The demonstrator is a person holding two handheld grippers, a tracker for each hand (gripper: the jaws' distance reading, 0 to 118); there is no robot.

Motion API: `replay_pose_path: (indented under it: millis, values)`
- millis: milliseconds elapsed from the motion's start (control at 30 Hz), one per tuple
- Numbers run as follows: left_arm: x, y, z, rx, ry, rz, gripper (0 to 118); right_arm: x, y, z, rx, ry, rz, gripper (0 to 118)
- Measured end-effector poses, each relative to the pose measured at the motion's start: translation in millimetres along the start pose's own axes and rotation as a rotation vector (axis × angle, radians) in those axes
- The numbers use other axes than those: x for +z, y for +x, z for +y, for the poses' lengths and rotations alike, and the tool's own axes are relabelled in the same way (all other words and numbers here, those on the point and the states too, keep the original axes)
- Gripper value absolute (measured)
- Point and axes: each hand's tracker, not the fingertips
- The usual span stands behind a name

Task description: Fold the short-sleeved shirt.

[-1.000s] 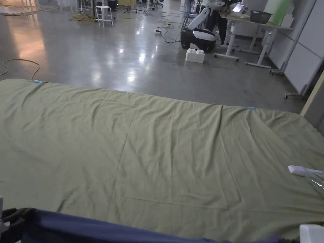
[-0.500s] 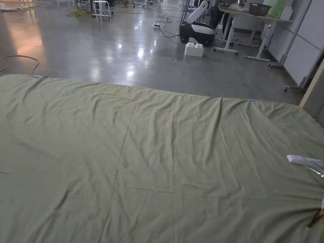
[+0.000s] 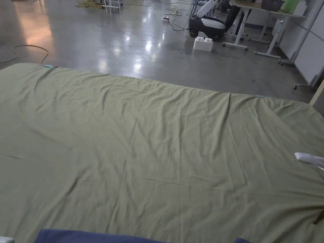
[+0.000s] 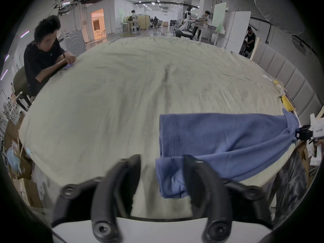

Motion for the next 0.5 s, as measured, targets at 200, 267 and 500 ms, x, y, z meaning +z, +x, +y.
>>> replay_pose_path:
  millis: [200, 267, 500]
  values:
    - [9.9, 16.7, 65.8, -0.044, 0.224, -0.004, 63, 56.6, 0.0, 46.2, -0.087, 0.296, -0.085, 77]
    - [11.1, 28.8, 94.4, -0.031, 0.316, 0.004, 63, 71.9, -6.8, 65.0, -0.141, 0.431, -0.079, 80]
    - [11.2, 57.3, 152.5, -0.013, 0.593, 0.049, 49, 101.3, -58.6, 122.0, -0.223, 0.806, -0.072, 80]
